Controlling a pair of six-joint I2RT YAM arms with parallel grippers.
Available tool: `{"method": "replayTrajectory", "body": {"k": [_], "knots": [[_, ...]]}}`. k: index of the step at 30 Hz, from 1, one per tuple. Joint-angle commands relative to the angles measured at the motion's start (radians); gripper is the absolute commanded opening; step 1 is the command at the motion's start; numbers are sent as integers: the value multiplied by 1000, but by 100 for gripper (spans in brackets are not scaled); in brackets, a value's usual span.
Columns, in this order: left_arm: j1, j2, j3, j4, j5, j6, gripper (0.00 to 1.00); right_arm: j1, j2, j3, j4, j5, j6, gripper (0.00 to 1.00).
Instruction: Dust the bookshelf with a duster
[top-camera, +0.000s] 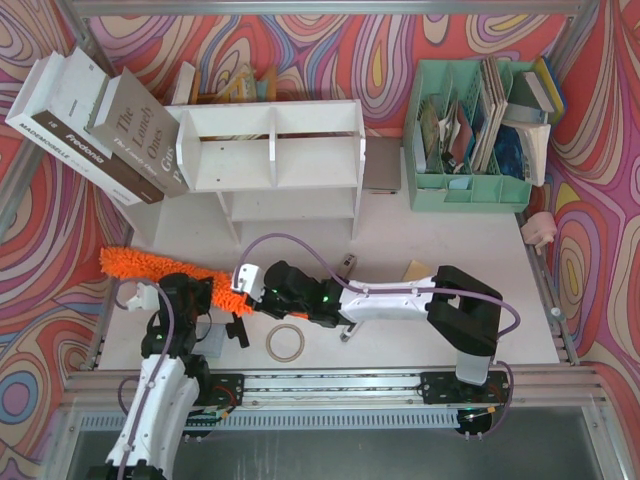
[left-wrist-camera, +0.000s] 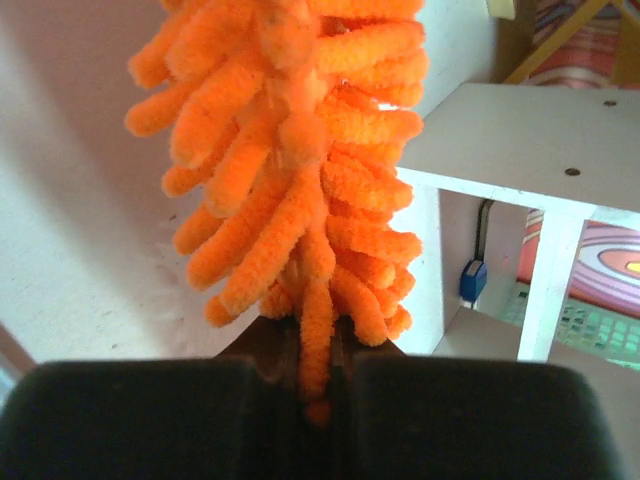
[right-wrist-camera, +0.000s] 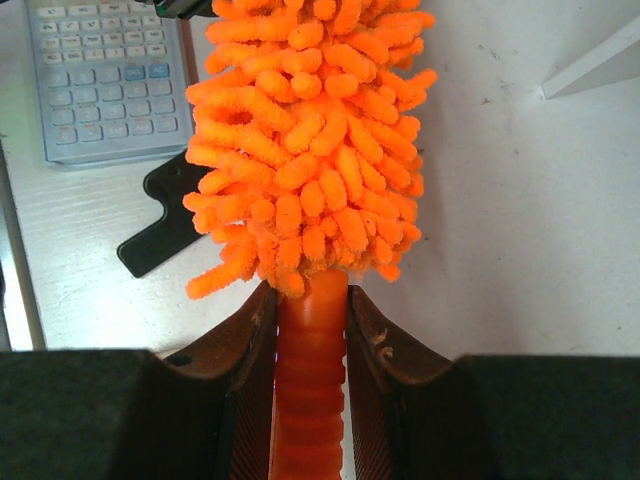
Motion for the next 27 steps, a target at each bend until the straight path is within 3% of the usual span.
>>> {"method": "replayTrajectory", "body": {"k": [1,6,14,27], "knots": [[-9,-92,30,-227,-91,-35,5,10,-17,34,45,14,-12,0],[-10,-164,78,-354,-129,-58,0,13,-29,30,47,7,-17,0],[-12,-115,162,-379,-122,-61,0,40,-53,-9,56,101,-54,29],[-12,-88,214,-382,-113,-39,0,81,-127,-83,29,169,-61,56]]}}
